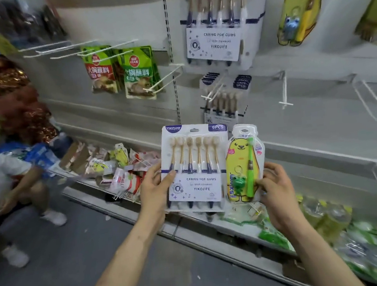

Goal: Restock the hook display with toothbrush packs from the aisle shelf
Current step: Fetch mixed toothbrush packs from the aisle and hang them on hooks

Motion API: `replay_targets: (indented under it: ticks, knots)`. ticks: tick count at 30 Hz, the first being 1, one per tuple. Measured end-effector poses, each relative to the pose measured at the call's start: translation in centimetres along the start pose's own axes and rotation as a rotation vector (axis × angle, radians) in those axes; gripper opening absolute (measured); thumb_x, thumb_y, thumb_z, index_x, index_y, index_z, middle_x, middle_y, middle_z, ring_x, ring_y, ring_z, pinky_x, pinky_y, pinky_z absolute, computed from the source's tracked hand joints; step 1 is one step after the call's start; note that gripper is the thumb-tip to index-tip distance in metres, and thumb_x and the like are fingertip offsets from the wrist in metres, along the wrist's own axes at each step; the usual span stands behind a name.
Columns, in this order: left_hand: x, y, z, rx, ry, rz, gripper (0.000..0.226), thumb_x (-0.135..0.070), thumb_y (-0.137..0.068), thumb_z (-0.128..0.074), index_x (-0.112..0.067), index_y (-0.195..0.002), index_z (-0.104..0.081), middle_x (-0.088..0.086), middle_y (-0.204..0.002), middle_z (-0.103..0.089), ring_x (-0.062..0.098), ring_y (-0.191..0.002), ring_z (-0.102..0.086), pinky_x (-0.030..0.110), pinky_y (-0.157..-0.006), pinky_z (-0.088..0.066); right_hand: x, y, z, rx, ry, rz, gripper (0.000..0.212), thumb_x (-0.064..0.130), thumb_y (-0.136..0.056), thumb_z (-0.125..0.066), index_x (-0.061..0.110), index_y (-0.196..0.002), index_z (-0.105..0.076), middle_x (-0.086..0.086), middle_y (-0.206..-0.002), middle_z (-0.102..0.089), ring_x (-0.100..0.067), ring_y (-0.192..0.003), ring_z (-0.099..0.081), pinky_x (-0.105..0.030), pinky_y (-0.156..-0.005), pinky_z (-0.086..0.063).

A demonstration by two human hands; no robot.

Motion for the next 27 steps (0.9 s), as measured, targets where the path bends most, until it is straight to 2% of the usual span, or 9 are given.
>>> replay_targets:
  ticks: [3,6,8,9,12,16,21,23,27]
  knots:
    - [-1.4,-3.0,-2.2,0.080,-0.056,-0.045,0.036,-0.006,-0.096,-0.071,-0.016,-0.130,-0.064,-0.009,-0.112,-0.079,0.013,-0.104,-0.076,0.037,-0.087,-0.063,1.2,-2.1,0.0,-0.030,-0.007,0.046,0.038,-0.013,-0.100,-0.045,0.013,-0.124,-0.057,-0.009,-0.116,-0.072,-0.028,-0.109,-0.072,-0.059,-0.089,-0.060]
    - [-1.4,-5.6,-3.8,0.097,-0.049,-0.032,0.041,-0.007,-0.095,-0.072,-0.013,-0.134,-0.062,0.002,-0.119,-0.077,0.012,-0.103,-0.076,0.030,-0.081,-0.063,1.6,-3.1,0.8,-0.074,0.035,0.057,0.038,-0.011,-0.099,-0.047,0.017,-0.123,-0.059,-0.007,-0.117,-0.073,-0.030,-0.112,-0.071,-0.062,-0.090,-0.060]
    - [-1.1,-7.2,-4.6,0.093,-0.048,-0.027,0.038,-0.005,-0.095,-0.072,-0.013,-0.131,-0.063,0.001,-0.119,-0.075,0.002,-0.098,-0.075,0.018,-0.075,-0.059,1.7,-3.8,1.5,-0.101,0.042,0.063,0.040,-0.011,-0.098,-0.049,0.017,-0.124,-0.060,-0.005,-0.116,-0.074,-0.031,-0.114,-0.071,-0.064,-0.093,-0.058]
    - [-1.1,-7.9,-5.2,0.110,-0.042,-0.022,0.037,-0.005,-0.095,-0.072,-0.015,-0.130,-0.063,-0.002,-0.119,-0.075,0.000,-0.096,-0.074,0.017,-0.074,-0.059,1.7,-4.2,1.7,-0.118,0.039,0.070,0.040,-0.011,-0.098,-0.050,0.017,-0.124,-0.060,-0.004,-0.115,-0.075,-0.030,-0.115,-0.071,-0.064,-0.095,-0.057]
    - [-1.0,-10.2,-6.3,0.159,-0.002,-0.018,0.035,-0.006,-0.096,-0.071,-0.020,-0.127,-0.064,0.001,-0.117,-0.078,0.011,-0.102,-0.076,0.028,-0.079,-0.062,2.0,-5.5,1.6,-0.155,0.042,0.079,0.041,-0.011,-0.098,-0.050,0.018,-0.124,-0.060,-0.002,-0.114,-0.075,-0.026,-0.113,-0.071,-0.063,-0.096,-0.057]
    - [-1.1,-12.1,-6.7,0.207,-0.006,-0.002,0.040,-0.006,-0.096,-0.070,-0.016,-0.134,-0.062,0.000,-0.120,-0.077,0.019,-0.110,-0.075,0.036,-0.088,-0.063,1.8,-6.2,0.2,-0.174,0.043,0.060,0.040,-0.012,-0.098,-0.048,0.017,-0.122,-0.060,0.005,-0.104,-0.077,-0.022,-0.111,-0.072,-0.057,-0.092,-0.059]
    - [-0.8,-13.4,-6.8,0.265,-0.036,-0.001,0.041,-0.008,-0.096,-0.072,-0.022,-0.133,-0.063,-0.002,-0.123,-0.076,0.023,-0.114,-0.073,0.046,-0.092,-0.060,2.3,-7.6,-1.0,-0.198,0.046,0.055,0.039,-0.012,-0.099,-0.049,0.015,-0.124,-0.059,-0.005,-0.111,-0.076,-0.028,-0.109,-0.073,-0.060,-0.091,-0.060]
    - [-0.7,-13.6,-6.9,0.285,-0.027,-0.001,0.040,-0.008,-0.095,-0.072,-0.023,-0.132,-0.064,-0.001,-0.123,-0.076,0.023,-0.113,-0.073,0.046,-0.090,-0.061,2.4,-7.8,-1.3,-0.207,0.040,0.058,0.039,-0.012,-0.099,-0.048,0.015,-0.124,-0.059,-0.007,-0.113,-0.075,-0.029,-0.109,-0.073,-0.057,-0.088,-0.061]
    - [-0.9,-13.9,-7.2,0.288,0.000,-0.007,0.038,-0.007,-0.095,-0.073,-0.025,-0.127,-0.065,-0.002,-0.120,-0.077,0.019,-0.109,-0.075,0.036,-0.083,-0.063,2.4,-7.8,-1.7,-0.207,0.025,0.054,0.037,-0.010,-0.101,-0.047,0.016,-0.124,-0.059,0.000,-0.107,-0.077,-0.024,-0.101,-0.076,-0.045,-0.076,-0.064]
Point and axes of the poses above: each hand's wrist, its own y-axis away from the middle knuckle, its own z-axis out of the back of the hand, x = y × z, the point moved 10 cm from there along -y, towards the middle knuckle
